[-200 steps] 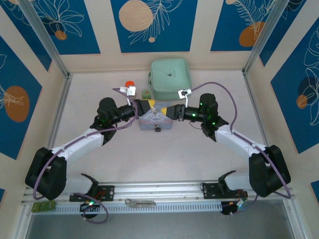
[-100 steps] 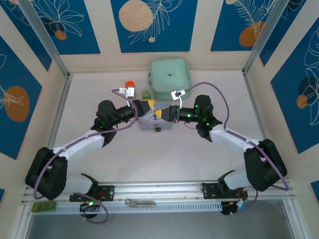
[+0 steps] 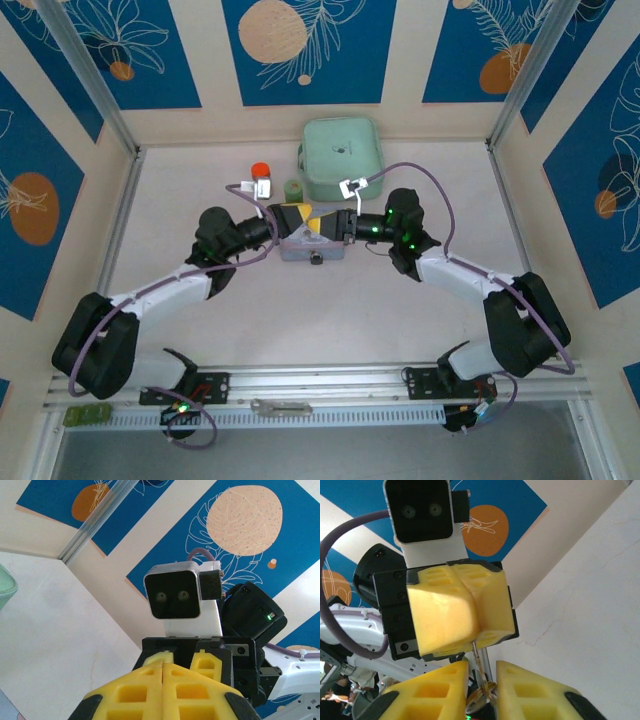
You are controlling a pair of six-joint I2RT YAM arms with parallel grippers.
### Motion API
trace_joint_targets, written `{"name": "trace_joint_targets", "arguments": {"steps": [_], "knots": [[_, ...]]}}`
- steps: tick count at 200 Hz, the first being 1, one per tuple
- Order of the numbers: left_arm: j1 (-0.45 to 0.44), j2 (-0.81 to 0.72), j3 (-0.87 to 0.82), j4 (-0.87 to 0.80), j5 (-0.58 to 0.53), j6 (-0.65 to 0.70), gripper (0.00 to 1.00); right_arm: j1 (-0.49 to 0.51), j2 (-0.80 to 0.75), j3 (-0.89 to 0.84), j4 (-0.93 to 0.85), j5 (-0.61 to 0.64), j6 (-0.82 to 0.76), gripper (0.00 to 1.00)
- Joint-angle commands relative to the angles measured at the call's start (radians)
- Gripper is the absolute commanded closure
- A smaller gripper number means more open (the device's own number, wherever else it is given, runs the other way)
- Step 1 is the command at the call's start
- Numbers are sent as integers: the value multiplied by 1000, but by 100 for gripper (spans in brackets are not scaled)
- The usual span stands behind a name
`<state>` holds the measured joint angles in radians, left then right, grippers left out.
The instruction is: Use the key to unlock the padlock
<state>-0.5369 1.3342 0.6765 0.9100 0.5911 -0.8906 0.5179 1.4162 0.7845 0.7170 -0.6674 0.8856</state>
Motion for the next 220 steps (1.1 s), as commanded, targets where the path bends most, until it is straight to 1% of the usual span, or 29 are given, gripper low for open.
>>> {"name": "trace_joint_targets", "arguments": {"steps": [1, 15, 27, 28, 31, 35, 36, 40, 47, 48, 51, 52, 54, 56, 70, 87, 101, 104, 112, 120, 127, 145, 163, 188, 214, 220], "knots": [[-12, 16, -9, 83, -19, -24, 100, 7, 15, 24, 25, -26, 3, 89], [-12, 20, -11, 98, -26, -35, 100, 5, 17, 23, 27, -29, 1, 100], [-12, 21, -14, 106, -37, -42, 100, 2, 14, 16, 26, -23, -3, 100], [-12, 21, -15, 107, -39, -42, 99, 2, 14, 15, 27, -22, -4, 100], [-12, 19, -16, 105, -45, -43, 91, 1, 13, 13, 25, -20, -4, 100], [-12, 17, -18, 99, -52, -44, 78, -1, 11, 11, 22, -18, -6, 100], [-12, 16, -18, 98, -54, -44, 70, -2, 11, 10, 21, -18, -7, 100], [-12, 11, -20, 87, -64, -40, 53, -4, 9, 7, 15, -15, -13, 100], [-10, -7, -26, 55, -91, -26, 26, -10, 5, 4, -3, -7, -23, 100], [-10, -10, -28, 48, -95, -24, 24, -11, 4, 3, -5, -7, -25, 100], [-9, -21, -31, 26, -110, -16, 12, -13, 0, 1, -16, -3, -34, 100], [-9, -22, -32, 18, -115, -11, 10, -14, -1, 1, -22, -1, -36, 100], [-8, -32, -34, 1, -127, -3, 3, -15, -4, 0, -32, 1, -42, 100], [-9, -41, -36, -17, -140, 4, 0, -16, -7, -2, -42, 3, -49, 100], [-5, -108, -52, -163, -239, 70, 0, -20, -35, -5, -142, 38, -120, 100], [0, -199, -61, -426, -396, 133, 0, -19, -81, -3, -296, 93, -230, 100], [2, -251, -52, -623, -490, 185, 0, -19, -116, 1, -419, 144, -310, 100], [0, -256, -51, -661, -505, 194, 0, -21, -123, 1, -444, 158, -325, 100], [0, -270, -49, -737, -520, 212, 6, -22, -140, 4, -511, 198, -363, 100], [-4, -274, -54, -781, -509, 227, 12, -24, -155, 5, -566, 238, -397, 100], [-10, -272, -62, -811, -496, 231, 15, -27, -169, 3, -611, 273, -418, 100], [-47, -239, -90, -840, -479, 219, 19, -32, -196, 5, -714, 369, -466, 100], [-109, -176, -108, -827, -498, 215, 22, -38, -211, 6, -776, 442, -490, 100], [-179, -56, -103, -772, -562, 230, 25, -52, -233, -8, -793, 472, -488, 100], [-213, 84, -83, -644, -591, 244, 35, -64, -247, -22, -789, 472, -481, 100], [-220, 117, -77, -613, -601, 249, 35, -65, -250, -25, -787, 472, -478, 100]]}}
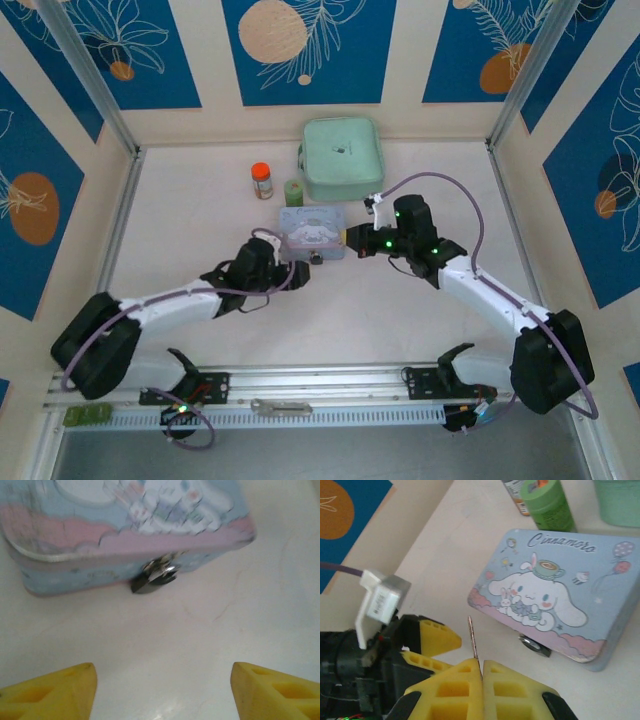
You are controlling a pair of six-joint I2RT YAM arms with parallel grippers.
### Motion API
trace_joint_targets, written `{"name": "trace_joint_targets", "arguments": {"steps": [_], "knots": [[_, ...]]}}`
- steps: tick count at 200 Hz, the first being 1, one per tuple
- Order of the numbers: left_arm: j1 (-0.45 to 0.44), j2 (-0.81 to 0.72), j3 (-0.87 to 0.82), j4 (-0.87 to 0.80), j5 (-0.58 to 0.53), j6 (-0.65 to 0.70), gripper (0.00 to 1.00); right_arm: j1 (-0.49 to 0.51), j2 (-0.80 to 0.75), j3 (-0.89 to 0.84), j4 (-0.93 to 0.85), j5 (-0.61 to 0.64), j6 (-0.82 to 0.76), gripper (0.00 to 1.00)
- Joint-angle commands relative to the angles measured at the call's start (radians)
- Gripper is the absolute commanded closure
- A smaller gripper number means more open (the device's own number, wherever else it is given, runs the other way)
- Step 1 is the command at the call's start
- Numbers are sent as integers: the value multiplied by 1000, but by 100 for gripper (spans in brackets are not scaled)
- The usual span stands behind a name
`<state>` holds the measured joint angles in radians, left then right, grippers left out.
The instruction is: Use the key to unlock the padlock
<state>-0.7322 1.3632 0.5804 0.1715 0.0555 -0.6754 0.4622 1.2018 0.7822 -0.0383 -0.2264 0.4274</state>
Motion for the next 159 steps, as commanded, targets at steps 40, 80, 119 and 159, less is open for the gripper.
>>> {"name": "trace_joint_targets", "arguments": {"steps": [40, 80, 119, 159], "knots": [[-36, 293, 83, 317, -102, 64, 36, -13, -48, -42, -11, 19, -5, 100], [-34, 441, 149, 439, -197, 78, 37, -22, -56, -59, 10, 4, 3, 100], [-33, 552, 232, 498, -170, 51, 39, -25, -42, -69, 47, -17, 14, 100], [-31, 577, 231, 528, -153, 47, 50, -33, -47, -87, 53, -17, 13, 100]]}}
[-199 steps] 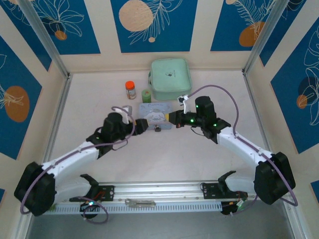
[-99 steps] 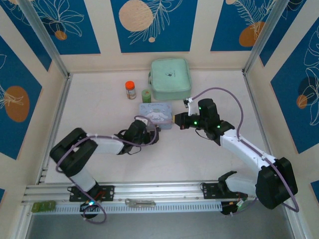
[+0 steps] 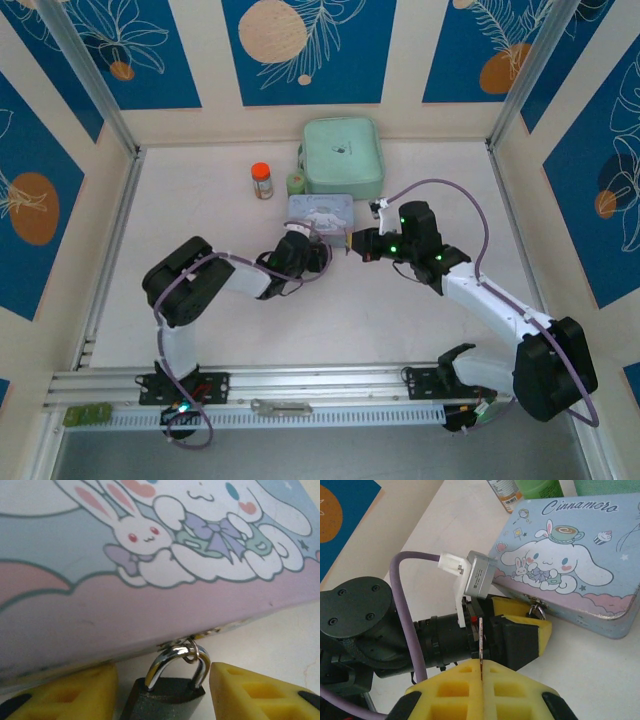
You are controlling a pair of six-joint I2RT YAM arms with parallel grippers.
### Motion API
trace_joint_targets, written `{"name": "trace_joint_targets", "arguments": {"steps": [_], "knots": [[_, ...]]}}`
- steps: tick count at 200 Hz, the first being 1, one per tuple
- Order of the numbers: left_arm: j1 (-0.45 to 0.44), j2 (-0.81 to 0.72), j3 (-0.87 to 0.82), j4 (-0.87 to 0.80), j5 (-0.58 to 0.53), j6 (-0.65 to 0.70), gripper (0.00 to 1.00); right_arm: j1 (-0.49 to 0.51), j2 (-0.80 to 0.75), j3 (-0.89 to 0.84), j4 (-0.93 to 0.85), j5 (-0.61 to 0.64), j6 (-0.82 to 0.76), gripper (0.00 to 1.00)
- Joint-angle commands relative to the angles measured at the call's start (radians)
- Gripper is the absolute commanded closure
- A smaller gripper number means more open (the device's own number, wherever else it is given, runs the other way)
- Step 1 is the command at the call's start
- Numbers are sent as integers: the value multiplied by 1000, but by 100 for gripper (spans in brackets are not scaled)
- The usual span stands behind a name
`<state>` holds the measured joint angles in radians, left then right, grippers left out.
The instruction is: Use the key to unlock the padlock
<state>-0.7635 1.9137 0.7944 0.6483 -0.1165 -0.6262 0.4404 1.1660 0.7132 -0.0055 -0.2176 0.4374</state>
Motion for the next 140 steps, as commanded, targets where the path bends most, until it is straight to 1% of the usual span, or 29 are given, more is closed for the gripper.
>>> {"name": "trace_joint_targets", "arguments": {"steps": [1, 15, 27, 35, 50, 60, 84, 89, 98, 108, 140], "knots": [[1, 27, 17, 50, 20, -2, 50, -12, -11, -18, 20, -26, 3, 100], [1, 25, 15, 50, 35, -3, 51, -18, -11, -19, 18, -28, 4, 100], [0, 23, 9, 53, 52, -4, 55, -23, -11, -20, 22, -30, 4, 100], [0, 25, 8, 55, 62, -4, 60, -24, -11, -21, 25, -31, 6, 100], [0, 29, 9, 57, 73, -5, 73, -26, -10, -25, 30, -32, 7, 100], [2, 31, 12, 56, 84, -5, 78, -28, -8, -25, 29, -32, 6, 100], [3, 23, 14, 58, 101, -15, 79, -35, -9, -25, 14, -33, 0, 100], [3, 21, 14, 55, 101, -16, 77, -37, -11, -26, 12, -33, 0, 100], [3, 21, 16, 52, 103, -11, 71, -40, -15, -29, 9, -33, 0, 100], [4, 30, 19, 53, 110, -6, 68, -43, -20, -33, 10, -31, 1, 100], [14, 76, 41, 67, 130, -23, 64, -49, -25, -38, 8, -32, 1, 100]]}}
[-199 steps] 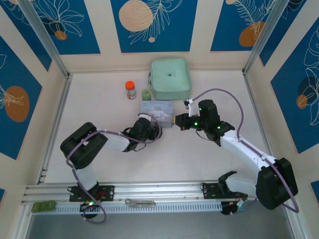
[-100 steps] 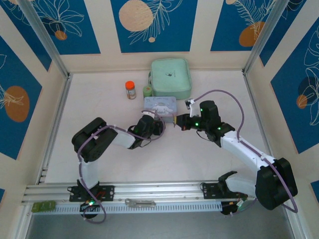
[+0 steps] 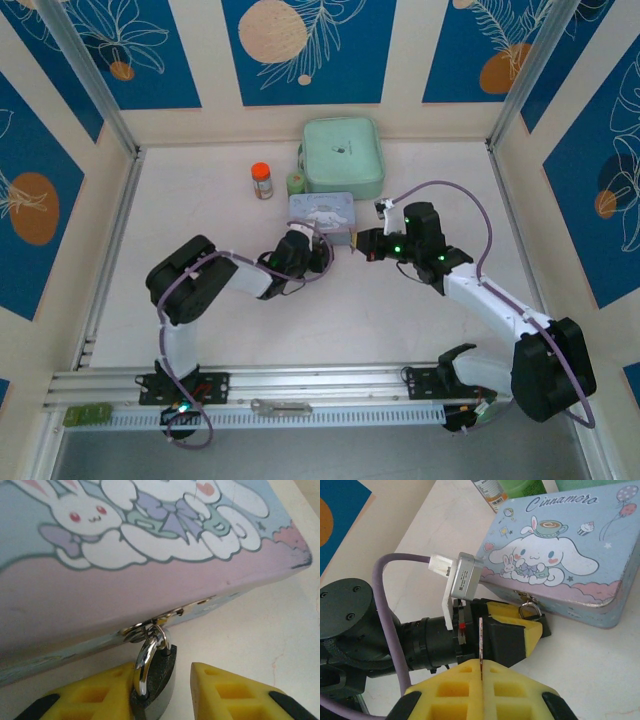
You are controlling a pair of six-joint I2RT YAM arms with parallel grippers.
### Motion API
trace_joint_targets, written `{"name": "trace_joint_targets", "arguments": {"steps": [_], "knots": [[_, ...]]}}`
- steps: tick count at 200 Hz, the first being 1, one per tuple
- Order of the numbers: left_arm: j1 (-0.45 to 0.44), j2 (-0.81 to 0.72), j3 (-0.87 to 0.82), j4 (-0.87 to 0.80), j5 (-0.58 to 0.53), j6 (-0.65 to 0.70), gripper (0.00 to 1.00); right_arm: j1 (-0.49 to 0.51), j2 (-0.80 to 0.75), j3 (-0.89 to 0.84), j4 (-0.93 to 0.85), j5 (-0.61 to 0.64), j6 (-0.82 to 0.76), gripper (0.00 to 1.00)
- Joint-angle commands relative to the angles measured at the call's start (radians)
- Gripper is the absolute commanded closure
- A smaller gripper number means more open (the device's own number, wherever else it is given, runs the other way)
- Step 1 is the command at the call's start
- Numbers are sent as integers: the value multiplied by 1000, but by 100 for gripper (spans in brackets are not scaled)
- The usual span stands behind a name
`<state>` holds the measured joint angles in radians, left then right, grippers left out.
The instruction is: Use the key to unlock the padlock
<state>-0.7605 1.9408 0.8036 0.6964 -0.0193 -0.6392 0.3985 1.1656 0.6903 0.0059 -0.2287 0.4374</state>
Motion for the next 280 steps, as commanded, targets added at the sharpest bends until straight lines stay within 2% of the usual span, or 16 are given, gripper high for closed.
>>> {"name": "trace_joint_targets", "arguments": {"steps": [1, 45, 92, 111, 160, 181, 216, 250, 280], "knots": [[11, 51, 33, 19, 33, -10, 64, -7, -25, -15, -4, -21, 2, 100], [17, 97, 58, 23, 25, -16, 70, -14, -43, -27, -6, -17, 3, 100], [31, 102, 55, 58, 61, -72, 100, -31, -47, -39, -26, -11, -4, 100], [48, 58, 23, 78, 103, -146, 100, -55, -38, -51, -26, -43, -3, 100], [100, -81, -47, 103, 270, -394, 100, -97, 80, -71, 10, -263, 21, 100], [105, -114, -65, 120, 302, -468, 100, -102, 144, -81, 59, -366, 39, 100], [110, -99, -78, 239, 343, -618, 100, -99, 258, -102, 191, -508, 102, 100], [110, -48, -89, 403, 377, -730, 100, -95, 363, -91, 315, -567, 159, 100], [110, -37, -108, 476, 376, -762, 100, -97, 440, -70, 379, -593, 187, 100]]}}
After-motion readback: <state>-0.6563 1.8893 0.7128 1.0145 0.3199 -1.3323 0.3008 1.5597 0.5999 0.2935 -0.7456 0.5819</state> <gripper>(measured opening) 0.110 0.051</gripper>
